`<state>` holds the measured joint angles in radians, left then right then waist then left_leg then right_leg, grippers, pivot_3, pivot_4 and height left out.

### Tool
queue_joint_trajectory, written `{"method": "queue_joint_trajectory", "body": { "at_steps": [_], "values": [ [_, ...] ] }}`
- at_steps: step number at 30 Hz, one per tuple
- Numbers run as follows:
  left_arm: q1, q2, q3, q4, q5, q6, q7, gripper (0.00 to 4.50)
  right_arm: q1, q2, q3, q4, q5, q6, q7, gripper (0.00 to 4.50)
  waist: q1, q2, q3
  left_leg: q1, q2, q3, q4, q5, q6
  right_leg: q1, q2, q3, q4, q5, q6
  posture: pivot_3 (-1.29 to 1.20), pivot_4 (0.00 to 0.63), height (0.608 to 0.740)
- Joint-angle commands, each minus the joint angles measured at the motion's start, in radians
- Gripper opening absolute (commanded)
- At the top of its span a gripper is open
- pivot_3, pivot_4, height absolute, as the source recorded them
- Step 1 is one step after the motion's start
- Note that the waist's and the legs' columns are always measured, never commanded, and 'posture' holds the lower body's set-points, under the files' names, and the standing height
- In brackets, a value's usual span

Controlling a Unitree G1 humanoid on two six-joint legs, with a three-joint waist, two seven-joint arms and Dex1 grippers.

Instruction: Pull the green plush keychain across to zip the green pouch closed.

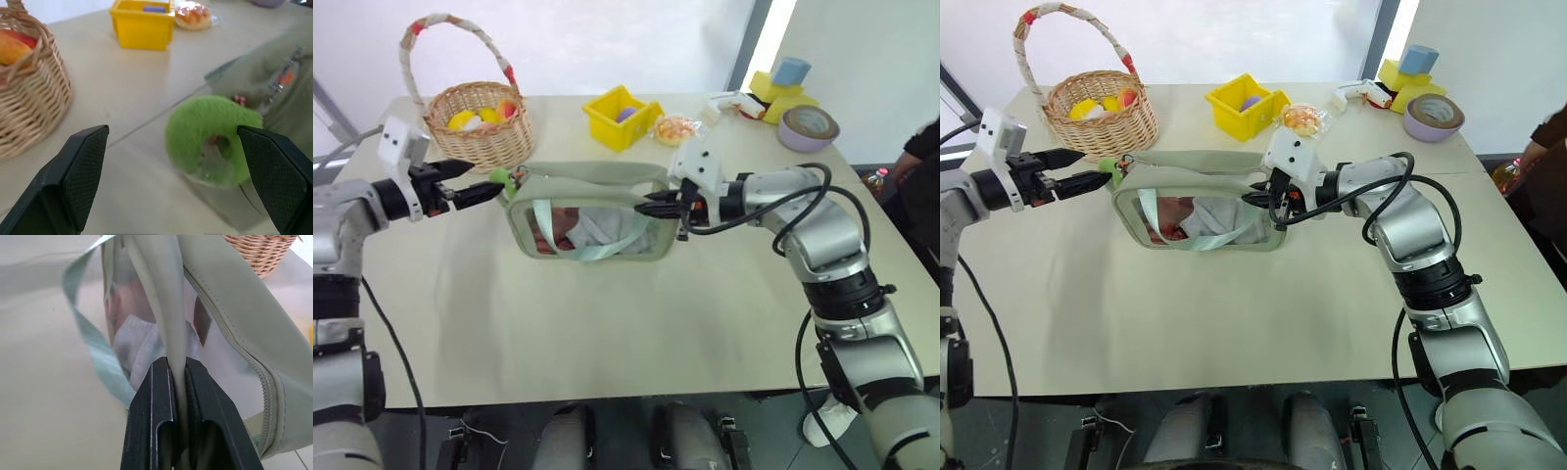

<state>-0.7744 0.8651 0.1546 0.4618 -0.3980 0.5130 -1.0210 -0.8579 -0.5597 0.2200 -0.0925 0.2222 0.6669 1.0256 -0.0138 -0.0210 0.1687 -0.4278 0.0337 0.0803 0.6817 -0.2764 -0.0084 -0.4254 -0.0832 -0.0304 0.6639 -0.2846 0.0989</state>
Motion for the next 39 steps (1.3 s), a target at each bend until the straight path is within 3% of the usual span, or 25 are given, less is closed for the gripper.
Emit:
{"method": "queue_joint_trajectory", "body": {
  "at_steps": [1, 4, 6, 8, 14, 15, 20, 24, 30, 33, 39],
  "values": [
    [-0.037, -0.015, -0.01, 0.022, 0.023, -0.038, -0.011, 4.5, 0.006, 0.0, 0.002, -0.035, 0.019, -0.017, 0.014, 0.03, -0.001, 0.0, 0.0, 0.0, 0.0, 0.0, 0.0, 0.0, 0.0, 0.0, 0.0, 0.0, 0.0, 0.0, 0.0, 0.0, 0.15, 0.739],
    [-0.048, -0.048, -0.022, 0.03, 0.029, -0.051, -0.016, 4.5, 0.004, 0.008, 0.004, -0.03, 0.017, -0.019, 0.008, 0.03, 0.0, 0.0, 0.0, 0.0, 0.0, 0.0, 0.0, 0.0, 0.0, 0.0, 0.0, 0.0, 0.0, 0.0, 0.0, 0.0, 0.15, 0.739],
    [-0.044, -0.063, -0.028, 0.016, 0.032, -0.059, -0.021, 3.96, 0.002, 0.013, 0.004, -0.027, 0.017, -0.019, 0.005, 0.0, 0.0, 0.0, 0.0, 0.0, 0.0, 0.0, 0.0, 0.0, 0.0, 0.0, 0.0, 0.0, 0.0, 0.0, 0.0, 0.0, 0.15, 0.739],
    [-0.039, -0.068, -0.023, 0.003, 0.027, -0.055, -0.032, 3.16, -0.002, 0.018, 0.004, -0.022, 0.017, -0.02, 0.002, 0.0, 0.0, 0.0, 0.0, 0.0, 0.0, 0.0, 0.0, 0.0, 0.0, 0.0, 0.0, 0.0, 0.0, 0.0, 0.0, 0.0, 0.15, 0.739],
    [-0.061, -0.029, 0.054, -0.059, -0.051, 0.05, -0.049, 0.23, -0.011, 0.029, -0.001, 0.002, 0.003, -0.033, -0.014, 0.0, -0.002, 0.0, 0.0, 0.0, 0.0, 0.0, 0.0, 0.0, 0.0, 0.0, 0.0, 0.0, 0.0, 0.0, 0.0, 0.0, 0.15, 0.739],
    [-0.069, -0.017, 0.067, -0.069, -0.066, 0.072, -0.052, 0.05, -0.012, 0.03, -0.001, 0.006, 0.002, -0.036, -0.016, 0.0, -0.003, 0.0, 0.0, 0.0, 0.0, 0.0, 0.0, 0.0, 0.0, 0.0, 0.0, 0.0, 0.0, 0.0, 0.0, 0.0, 0.15, 0.739],
    [-0.148, 0.05, 0.1, -0.135, -0.166, 0.182, -0.142, 0.05, -0.02, 0.033, 0.002, 0.035, -0.007, -0.061, -0.019, 0.0, -0.004, 0.0, 0.0, 0.0, 0.001, -0.001, 0.0, 0.0, 0.0, 0.0, 0.0, 0.0, 0.0, 0.0, 0.0, 0.0, 0.15, 0.739],
    [-0.22, -0.003, 0.074, -0.197, -0.231, 0.265, -0.142, 0.05, -0.027, 0.037, 0.005, 0.057, -0.013, -0.079, -0.017, 0.0, 0.001, 0.0, 0.0, 0.001, 0.0, -0.001, 0.0, 0.0, 0.0, 0.001, 0.0, 0.0, 0.0, 0.0, 0.0, 0.0, 0.15, 0.739],
    [-0.176, -0.136, -0.113, -0.188, -0.022, 0.056, -0.051, 0.05, -0.038, 0.055, 0.013, 0.075, -0.02, -0.09, -0.028, 0.0, -0.003, 0.0, 0.0, 0.001, 0.0, -0.001, 0.0, 0.0, 0.0, 0.002, 0.0, 0.0, 0.0, 0.0, 0.0, 0.0, 0.15, 0.739],
    [-0.168, -0.139, -0.119, -0.207, -0.032, 0.058, -0.08, 1.02, -0.032, 0.056, 0.008, 0.068, -0.022, -0.081, -0.031, 0.0, -0.01, 0.0, 0.0, 0.001, 0.001, 0.0, 0.0, 0.0, 0.0, 0.0, 0.001, 0.0, 0.0, 0.0, 0.0, 0.0, 0.15, 0.739],
    [-0.243, -0.094, -0.093, -0.173, -0.028, 0.062, -0.086, 4.05, -0.027, 0.052, 0.004, 0.074, -0.025, -0.085, -0.033, 0.0, -0.003, 0.0, 0.0, 0.001, 0.001, 0.0, 0.001, 0.0, 0.0, 0.001, 0.001, 0.0, 0.0, 0.0, 0.0, 0.0, 0.15, 0.739]
  ]
}}
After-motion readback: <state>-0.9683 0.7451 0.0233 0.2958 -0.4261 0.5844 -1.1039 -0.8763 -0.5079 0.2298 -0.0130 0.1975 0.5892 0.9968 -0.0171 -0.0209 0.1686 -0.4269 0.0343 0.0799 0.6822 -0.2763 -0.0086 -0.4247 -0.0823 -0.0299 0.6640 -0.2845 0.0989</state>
